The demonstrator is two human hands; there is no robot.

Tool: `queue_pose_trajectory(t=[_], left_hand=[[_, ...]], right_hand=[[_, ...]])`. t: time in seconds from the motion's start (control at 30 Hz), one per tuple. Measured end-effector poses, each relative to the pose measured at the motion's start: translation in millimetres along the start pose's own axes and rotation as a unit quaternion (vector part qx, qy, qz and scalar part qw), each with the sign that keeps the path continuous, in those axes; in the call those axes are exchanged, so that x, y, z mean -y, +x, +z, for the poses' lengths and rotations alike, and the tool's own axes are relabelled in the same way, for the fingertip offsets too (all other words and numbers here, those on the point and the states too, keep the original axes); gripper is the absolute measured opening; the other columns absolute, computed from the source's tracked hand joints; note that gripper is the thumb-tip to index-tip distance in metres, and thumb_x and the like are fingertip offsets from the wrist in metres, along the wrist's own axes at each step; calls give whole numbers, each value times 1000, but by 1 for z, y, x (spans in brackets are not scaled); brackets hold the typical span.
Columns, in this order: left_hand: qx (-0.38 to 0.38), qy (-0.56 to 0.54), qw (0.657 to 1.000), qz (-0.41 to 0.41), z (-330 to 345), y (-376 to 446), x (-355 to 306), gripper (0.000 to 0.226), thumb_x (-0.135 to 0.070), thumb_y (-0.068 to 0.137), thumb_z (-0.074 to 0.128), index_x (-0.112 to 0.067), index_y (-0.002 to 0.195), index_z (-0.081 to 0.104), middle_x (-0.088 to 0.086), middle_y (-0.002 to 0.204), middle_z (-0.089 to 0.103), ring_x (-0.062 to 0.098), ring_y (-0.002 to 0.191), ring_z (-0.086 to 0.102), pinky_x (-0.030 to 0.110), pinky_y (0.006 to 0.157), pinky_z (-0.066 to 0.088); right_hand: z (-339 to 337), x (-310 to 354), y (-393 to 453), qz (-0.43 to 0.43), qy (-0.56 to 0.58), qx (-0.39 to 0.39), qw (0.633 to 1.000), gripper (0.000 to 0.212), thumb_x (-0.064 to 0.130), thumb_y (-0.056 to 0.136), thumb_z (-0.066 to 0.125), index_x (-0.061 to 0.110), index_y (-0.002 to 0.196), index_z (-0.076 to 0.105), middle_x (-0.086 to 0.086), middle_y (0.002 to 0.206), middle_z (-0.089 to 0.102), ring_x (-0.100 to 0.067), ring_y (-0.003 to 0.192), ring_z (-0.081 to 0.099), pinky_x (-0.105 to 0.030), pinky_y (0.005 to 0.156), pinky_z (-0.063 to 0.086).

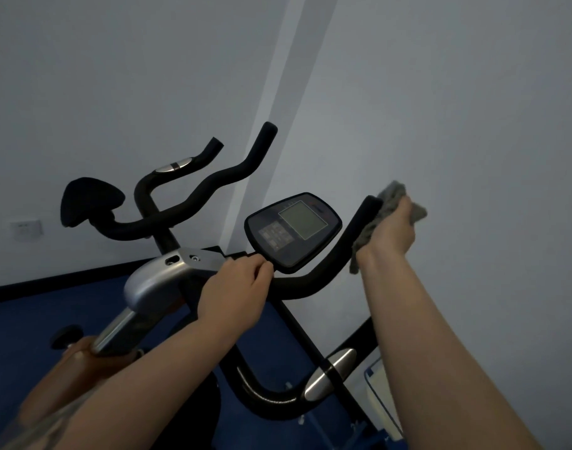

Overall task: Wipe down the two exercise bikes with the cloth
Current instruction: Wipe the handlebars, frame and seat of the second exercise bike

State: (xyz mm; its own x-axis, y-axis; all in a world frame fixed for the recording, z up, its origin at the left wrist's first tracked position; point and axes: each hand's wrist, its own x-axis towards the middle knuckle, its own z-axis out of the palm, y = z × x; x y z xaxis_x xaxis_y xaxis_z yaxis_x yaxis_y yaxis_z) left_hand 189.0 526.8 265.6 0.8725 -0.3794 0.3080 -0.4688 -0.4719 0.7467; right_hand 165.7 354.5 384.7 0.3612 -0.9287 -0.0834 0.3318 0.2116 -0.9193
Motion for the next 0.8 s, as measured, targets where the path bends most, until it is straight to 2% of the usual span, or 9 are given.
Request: queue_pose_trajectory(t=[0.1, 0.23, 0.33, 0.43, 0.47, 0.53, 0.6, 0.67, 0.8], left_hand=[[7, -7, 1000, -15, 1, 1, 0, 31, -32, 99, 36, -23, 79, 59, -8, 77, 59, 14, 79, 53, 45, 70, 50], [14, -20, 999, -24, 0, 2, -4, 32, -33, 99, 35, -23, 79, 59, -7, 78, 59, 15, 81, 54, 43, 72, 49], [13, -22, 999, -31, -2, 2, -5, 32, -32, 98, 35, -23, 79, 59, -7, 78, 59, 15, 80, 54, 40, 70, 48], [9, -41, 998, -45, -3, 2, -4, 30, -31, 98, 38, -24, 81, 61, -5, 82, 62, 13, 78, 56, 39, 70, 49], [-8, -76, 996, -53, -5, 2, -5, 27, -28, 98, 40, -25, 81, 61, -5, 83, 62, 12, 77, 56, 38, 70, 49], [-64, -167, 982, -68, -14, 1, -4, 23, -21, 97, 43, -24, 81, 60, -3, 85, 63, 12, 78, 58, 38, 71, 49], [-104, -214, 968, -75, -28, -2, 0, 21, -18, 95, 44, -25, 83, 59, -1, 89, 63, 14, 82, 59, 40, 73, 51], [-88, -182, 976, -75, -43, -10, 9, 22, -21, 95, 44, -31, 83, 59, -7, 89, 63, 11, 84, 60, 39, 75, 52], [-40, -23, 991, -125, -58, -41, 25, 23, -23, 99, 41, -33, 90, 60, -12, 87, 60, 6, 78, 56, 29, 67, 43]], right_hand=[[-12, -32, -20, -118, -117, 7, 986, 40, 51, 94, 51, 20, 119, 56, -2, 94, 66, -21, 78, 61, -39, 75, 53], [-45, -62, -47, -299, -259, 59, 916, 45, 23, 97, 56, 21, 140, 43, -1, 136, 48, -16, 124, 51, -38, 106, 45], [-43, -45, -37, -481, -343, 167, 789, 42, 13, 93, 60, 17, 134, 51, -1, 142, 46, -14, 137, 38, -32, 118, 28], [-40, -51, -44, -477, -621, 248, 571, 24, 30, 97, 50, 17, 115, 61, -1, 114, 65, -17, 117, 55, -40, 121, 11], [-42, -62, -53, -458, -649, 256, 550, 22, 32, 97, 48, 18, 107, 61, 1, 102, 67, -19, 104, 59, -38, 116, 20], [-42, -77, -75, -436, -615, 281, 594, 18, 30, 94, 51, 16, 98, 61, -3, 90, 66, -25, 87, 60, -35, 83, 40], [-39, -80, -81, -451, -590, 326, 585, 19, 32, 93, 52, 17, 101, 61, -3, 92, 66, -26, 83, 60, -33, 66, 40], [-36, -68, -67, -424, -601, 372, 566, 21, 37, 95, 51, 22, 107, 61, 1, 97, 66, -23, 87, 61, -33, 68, 42], [-43, -69, -74, -430, -629, 287, 580, 23, 36, 96, 52, 18, 103, 64, -3, 96, 68, -26, 90, 57, -32, 77, 35]])
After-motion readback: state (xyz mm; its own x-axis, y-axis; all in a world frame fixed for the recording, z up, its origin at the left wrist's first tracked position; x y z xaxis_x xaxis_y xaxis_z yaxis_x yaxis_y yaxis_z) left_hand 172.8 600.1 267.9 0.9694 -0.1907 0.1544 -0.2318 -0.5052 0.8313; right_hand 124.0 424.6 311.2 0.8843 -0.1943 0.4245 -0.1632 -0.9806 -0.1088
